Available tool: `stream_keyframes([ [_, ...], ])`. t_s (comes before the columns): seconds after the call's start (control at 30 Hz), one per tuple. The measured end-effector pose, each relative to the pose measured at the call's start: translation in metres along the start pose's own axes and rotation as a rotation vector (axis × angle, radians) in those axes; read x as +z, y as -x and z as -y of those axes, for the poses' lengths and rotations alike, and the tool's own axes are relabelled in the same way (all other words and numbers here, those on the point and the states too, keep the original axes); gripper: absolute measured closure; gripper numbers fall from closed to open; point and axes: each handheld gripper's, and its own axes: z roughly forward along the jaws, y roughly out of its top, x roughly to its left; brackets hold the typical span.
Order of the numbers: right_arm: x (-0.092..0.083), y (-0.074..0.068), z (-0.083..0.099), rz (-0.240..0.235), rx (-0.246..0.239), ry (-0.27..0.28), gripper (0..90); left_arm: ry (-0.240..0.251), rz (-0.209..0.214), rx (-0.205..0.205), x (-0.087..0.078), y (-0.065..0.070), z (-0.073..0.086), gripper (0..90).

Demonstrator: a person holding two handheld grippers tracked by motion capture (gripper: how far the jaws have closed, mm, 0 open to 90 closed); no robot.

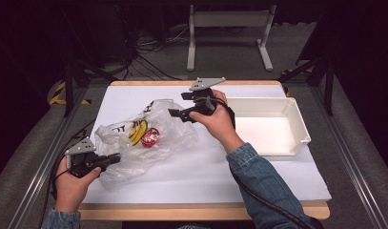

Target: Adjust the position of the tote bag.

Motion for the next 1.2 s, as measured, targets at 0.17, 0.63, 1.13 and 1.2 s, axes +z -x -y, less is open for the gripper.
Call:
stream_keyframes([
  [0.17,-0.007,-0.034,-0.005,-0.142,-0.088,-0.073,70.4,0.007,0.016,0.011,0.0,0.002,-0.002,90.0],
  [0.63,0.056,-0.041,0.044,-0.055,-0.116,-0.348,89.1,-0.006,0.042,0.015,0.002,0.001,-0.002,90.0],
  [1.13,0.082,-0.022,0.089,-0.055,-0.083,-0.601,23.9,-0.012,0.034,0.004,0.007,-0.001,0.0,90.0],
  [1.2,0.08,-0.023,0.085,-0.055,-0.084,-0.582,22.8,-0.007,0.038,-0.009,0.007,-0.003,0.001,90.0],
])
